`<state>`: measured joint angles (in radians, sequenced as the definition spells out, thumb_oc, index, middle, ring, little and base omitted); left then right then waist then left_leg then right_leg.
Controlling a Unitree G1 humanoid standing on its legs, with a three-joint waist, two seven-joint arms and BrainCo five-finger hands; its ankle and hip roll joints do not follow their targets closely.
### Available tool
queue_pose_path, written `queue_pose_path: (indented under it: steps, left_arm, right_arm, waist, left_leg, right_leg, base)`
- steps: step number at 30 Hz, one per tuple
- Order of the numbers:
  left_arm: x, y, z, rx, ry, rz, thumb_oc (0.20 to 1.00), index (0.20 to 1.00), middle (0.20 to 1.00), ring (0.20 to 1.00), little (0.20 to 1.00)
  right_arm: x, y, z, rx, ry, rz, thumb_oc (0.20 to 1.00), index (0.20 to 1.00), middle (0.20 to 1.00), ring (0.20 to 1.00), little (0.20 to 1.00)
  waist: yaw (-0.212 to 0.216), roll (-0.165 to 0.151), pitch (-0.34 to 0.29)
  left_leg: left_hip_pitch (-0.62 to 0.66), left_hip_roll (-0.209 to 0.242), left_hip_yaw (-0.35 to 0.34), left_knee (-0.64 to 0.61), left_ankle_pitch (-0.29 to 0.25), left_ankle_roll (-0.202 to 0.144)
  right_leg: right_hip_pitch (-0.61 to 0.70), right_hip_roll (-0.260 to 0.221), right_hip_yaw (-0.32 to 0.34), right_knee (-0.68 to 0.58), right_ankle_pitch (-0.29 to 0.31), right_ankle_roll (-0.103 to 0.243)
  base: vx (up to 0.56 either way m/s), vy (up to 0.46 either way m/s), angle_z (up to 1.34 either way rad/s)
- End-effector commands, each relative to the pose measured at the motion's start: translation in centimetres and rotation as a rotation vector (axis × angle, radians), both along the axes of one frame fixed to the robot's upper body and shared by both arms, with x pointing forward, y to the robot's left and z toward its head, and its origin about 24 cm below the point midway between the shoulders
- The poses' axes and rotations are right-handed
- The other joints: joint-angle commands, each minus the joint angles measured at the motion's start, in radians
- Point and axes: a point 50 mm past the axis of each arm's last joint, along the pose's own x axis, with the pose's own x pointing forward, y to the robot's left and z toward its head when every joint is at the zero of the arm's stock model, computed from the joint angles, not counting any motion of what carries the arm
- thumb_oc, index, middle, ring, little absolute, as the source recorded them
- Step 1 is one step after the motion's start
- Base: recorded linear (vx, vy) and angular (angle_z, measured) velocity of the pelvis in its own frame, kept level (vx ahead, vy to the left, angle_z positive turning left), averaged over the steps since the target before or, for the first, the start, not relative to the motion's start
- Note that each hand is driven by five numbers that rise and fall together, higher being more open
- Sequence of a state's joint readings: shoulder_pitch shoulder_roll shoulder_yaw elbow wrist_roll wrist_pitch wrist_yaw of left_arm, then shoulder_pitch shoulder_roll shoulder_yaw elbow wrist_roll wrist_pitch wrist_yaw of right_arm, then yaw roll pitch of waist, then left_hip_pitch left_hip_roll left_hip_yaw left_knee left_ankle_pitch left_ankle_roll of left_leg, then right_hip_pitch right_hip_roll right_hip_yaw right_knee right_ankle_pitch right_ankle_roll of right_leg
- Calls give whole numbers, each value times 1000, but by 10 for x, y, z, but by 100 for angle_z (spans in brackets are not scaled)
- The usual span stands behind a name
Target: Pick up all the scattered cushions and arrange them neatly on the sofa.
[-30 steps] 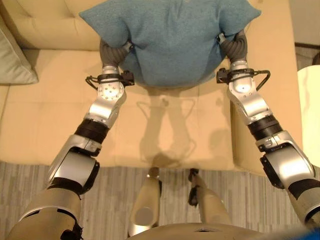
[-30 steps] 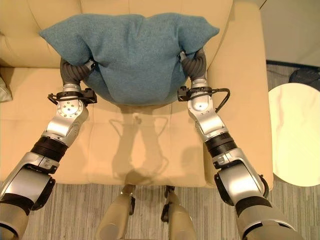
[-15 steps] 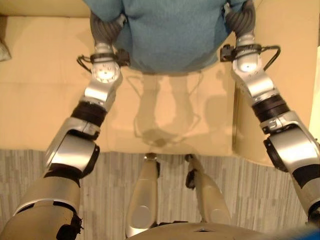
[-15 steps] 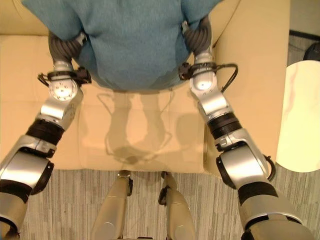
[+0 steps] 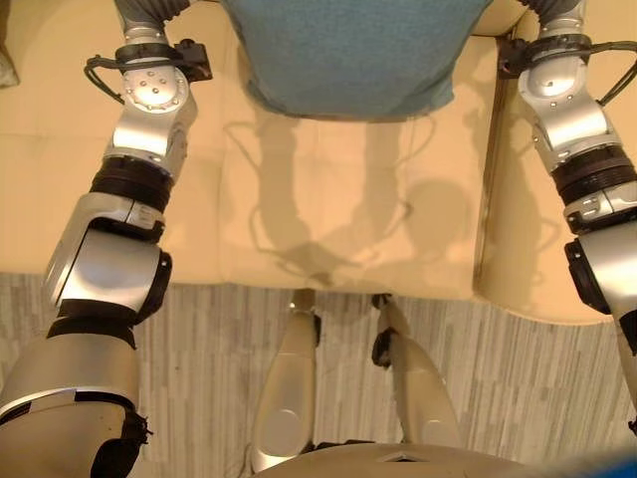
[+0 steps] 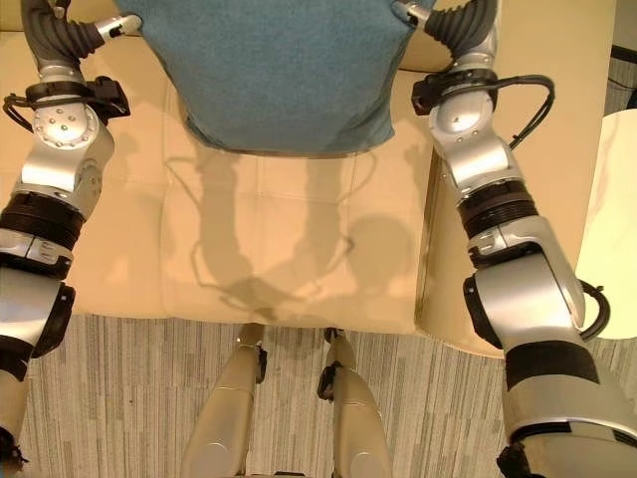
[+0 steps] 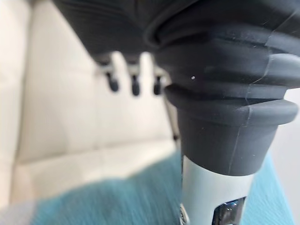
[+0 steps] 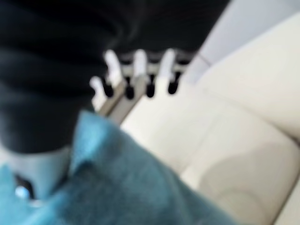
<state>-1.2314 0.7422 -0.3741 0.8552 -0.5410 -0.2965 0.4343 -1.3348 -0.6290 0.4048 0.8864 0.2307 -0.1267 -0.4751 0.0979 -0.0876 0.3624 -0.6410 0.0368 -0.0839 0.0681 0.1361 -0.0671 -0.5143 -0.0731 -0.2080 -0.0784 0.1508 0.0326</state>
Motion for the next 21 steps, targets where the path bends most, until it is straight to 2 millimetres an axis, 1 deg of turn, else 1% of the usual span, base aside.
queue_pose_path:
  steps: [1,2,4,6,8,9,10,11,12,13,14,15,17,18,20,21]
  left_arm:
    - [-8,46,-38,-81,77,95,1000,1000,1000,1000,1000]
    - [-9,46,-38,-81,78,95,1000,1000,1000,1000,1000]
    - [-12,54,-51,-77,101,105,1000,1000,1000,1000,1000]
    - [-16,53,-65,-72,115,86,1000,1000,1000,1000,1000]
    - [-21,49,-87,-91,134,37,1000,1000,1000,1000,1000]
    - [-25,48,-102,-88,159,24,1000,1000,1000,1000,1000]
    - [-29,45,-117,-95,179,2,1000,1000,1000,1000,1000]
    - [-34,42,-133,-108,205,-19,1000,1000,1000,1000,1000]
    - [-48,39,-163,-122,261,-59,1000,1000,1000,1000,1000]
    - [-49,39,-163,-122,262,-59,1000,1000,1000,1000,1000]
    - [-55,38,-180,-127,308,-64,1000,1000,1000,1000,1000]
    - [-65,39,-193,-121,344,-71,1000,1000,1000,1000,1000]
    - [-86,39,-235,-185,461,-86,1000,1000,1000,1000,1000]
    - [-100,41,-257,-203,536,-85,1000,1000,1000,1000,1000]
    - [-123,44,-287,-214,654,-78,1000,1000,1000,1000,1000]
    - [-136,46,-306,-224,735,-70,1000,1000,1000,1000,1000]
  right_arm:
    - [0,-40,-40,54,114,-75,1000,1000,1000,1000,1000]
    - [0,-40,-40,53,115,-74,1000,1000,1000,1000,1000]
    - [-3,-54,-48,68,134,-97,1000,1000,1000,1000,1000]
    - [-7,-65,-56,77,151,-108,1000,1000,1000,1000,1000]
    - [-11,-73,-74,71,188,-110,1000,1000,1000,1000,1000]
    - [-15,-75,-85,43,213,-107,1000,1000,1000,1000,1000]
    - [-18,-75,-91,28,217,-94,1000,1000,1000,1000,1000]
    - [-22,-76,-105,7,243,-83,1000,1000,1000,1000,1000]
    - [-34,-85,-134,-46,326,-86,1000,1000,1000,1000,1000]
    - [-34,-85,-135,-46,327,-86,1000,1000,1000,1000,1000]
    - [-40,-86,-153,-48,368,-68,1000,1000,1000,1000,1000]
    - [-49,-88,-171,-71,425,-55,1000,1000,1000,1000,1000]
    - [-67,-85,-213,-38,526,-7,1000,1000,1000,1000,1000]
    - [-78,-86,-230,-59,583,5,1000,1000,1000,1000,1000]
    - [-97,-89,-260,-59,687,15,1000,1000,1000,1000,1000]
    - [-107,-92,-275,-79,748,5,1000,1000,1000,1000,1000]
  waist:
    - [6,9,-127]
    - [6,9,-128]
    - [7,7,-132]
    - [8,6,-135]
    - [8,2,-134]
    - [7,-2,-138]
    - [6,-5,-139]
    - [4,-9,-141]
    - [1,-16,-145]
    - [0,-16,-147]
    - [-1,-17,-150]
    - [-3,-21,-156]
    - [-4,-22,-161]
    - [-5,-22,-165]
    - [-14,-20,-181]
    - [-18,-16,-186]
  left_leg:
    - [94,23,-8,-107,-28,-55]
    - [95,23,-8,-107,-28,-55]
    - [105,23,-7,-104,-33,-55]
    - [113,23,-5,-94,-42,-54]
    - [123,23,-6,-75,-55,-52]
    - [132,23,-7,-62,-65,-50]
    - [142,23,-7,-52,-72,-49]
    - [155,22,-6,-39,-82,-47]
    - [188,25,-5,-30,-94,-46]
    - [186,23,-6,-31,-91,-45]
    - [211,26,-5,-30,-100,-44]
    - [233,26,-5,-34,-102,-42]
    - [284,33,-4,-39,-115,-40]
    - [312,38,-3,-47,-116,-39]
    - [357,43,-2,-67,-112,-36]
    - [381,50,-3,-76,-110,-38]
  right_leg:
    - [32,-83,-16,26,-39,150]
    - [33,-83,-16,26,-39,150]
    - [47,-84,-18,24,-42,148]
    - [60,-85,-20,26,-46,147]
    - [78,-86,-20,30,-55,142]
    - [94,-85,-21,33,-61,139]
    - [109,-85,-20,34,-64,137]
    - [127,-84,-22,38,-70,134]
    - [165,-83,-26,42,-84,130]
    - [164,-84,-27,41,-81,130]
    - [184,-81,-29,46,-90,128]
    - [206,-81,-33,49,-97,127]
    - [251,-74,-39,60,-115,124]
    - [274,-70,-42,65,-124,124]
    - [310,-64,-46,71,-140,121]
    - [330,-59,-51,78,-150,120]
  base:
    - [0,0,0]
    - [0,0,0]
    - [-1,0,2]
    - [-6,-1,5]
    - [0,0,0]
    - [0,0,0]
    - [0,0,0]
    - [32,-48,-2]
    - [25,-38,0]
    - [33,-39,4]
    - [38,-23,9]
    - [50,-45,8]
    - [57,-48,4]
    - [65,-35,-1]
    - [44,-42,-3]
    - [26,-44,1]
